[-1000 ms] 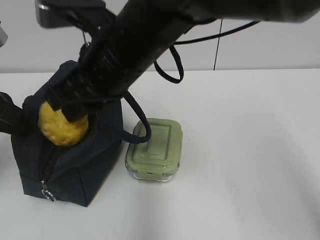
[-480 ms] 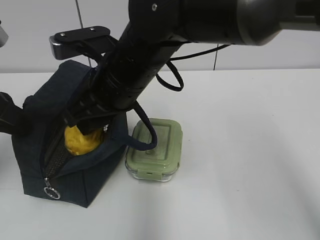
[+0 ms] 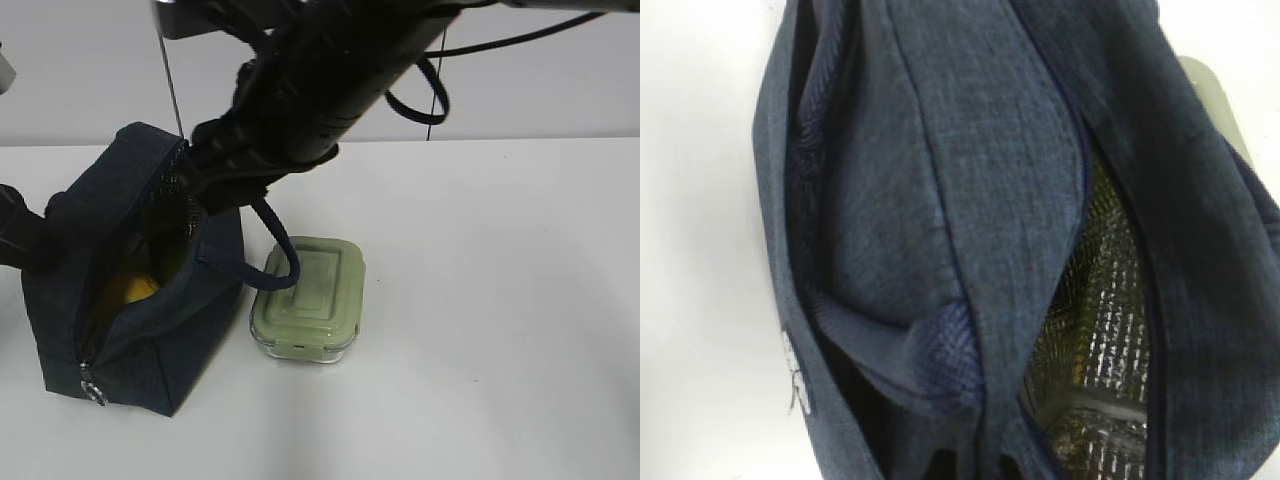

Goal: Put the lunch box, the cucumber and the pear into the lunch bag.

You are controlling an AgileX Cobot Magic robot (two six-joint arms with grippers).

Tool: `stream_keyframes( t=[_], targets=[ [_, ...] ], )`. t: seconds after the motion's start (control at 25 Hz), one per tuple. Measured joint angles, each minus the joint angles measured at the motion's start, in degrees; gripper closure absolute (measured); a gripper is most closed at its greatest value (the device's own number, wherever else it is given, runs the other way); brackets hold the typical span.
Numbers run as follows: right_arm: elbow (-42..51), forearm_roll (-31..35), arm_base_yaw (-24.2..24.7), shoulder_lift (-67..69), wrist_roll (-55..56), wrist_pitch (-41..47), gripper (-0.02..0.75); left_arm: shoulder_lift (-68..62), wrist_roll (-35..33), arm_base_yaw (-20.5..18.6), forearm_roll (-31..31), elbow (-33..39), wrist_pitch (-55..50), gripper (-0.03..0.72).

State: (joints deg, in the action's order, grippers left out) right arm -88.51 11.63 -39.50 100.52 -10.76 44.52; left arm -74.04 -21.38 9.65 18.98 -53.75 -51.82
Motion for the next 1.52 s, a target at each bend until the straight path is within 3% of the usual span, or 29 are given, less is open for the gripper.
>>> stream_keyframes(
  t=[0.2,0.32,0.4,0.68,0.8,1.52],
  targets=[
    [13.76,0.62,5.66,-7.24,2.19,-6.69,0.274,0.00,0.00,0.00,0.00,0.00,0.00,0.686],
    [21.64,6.33,10.39,-10.52,1.71,-10.86,0.274,0.00,0.00,0.00,0.00,0.00,0.06,0.686],
    [26.20,12.65,13.42,-11.33,-1.59,-12.79,0.274,0.00,0.00,0.00,0.00,0.00,0.06,0.686],
    [32.24,47.56,20.47,-10.21,-26.25,-12.43,0.274,0.00,0.00,0.00,0.00,0.00,0.06,0.686],
    [32.24,54.64,21.14,-8.38,-31.37,-11.84,0.274,0.00,0.00,0.00,0.00,0.00,0.01,0.686],
    [32.24,55.08,21.27,1.70,-29.82,-12.75,0.275,0.00,0.00,0.00,0.00,0.00,-0.16,0.686]
  ],
)
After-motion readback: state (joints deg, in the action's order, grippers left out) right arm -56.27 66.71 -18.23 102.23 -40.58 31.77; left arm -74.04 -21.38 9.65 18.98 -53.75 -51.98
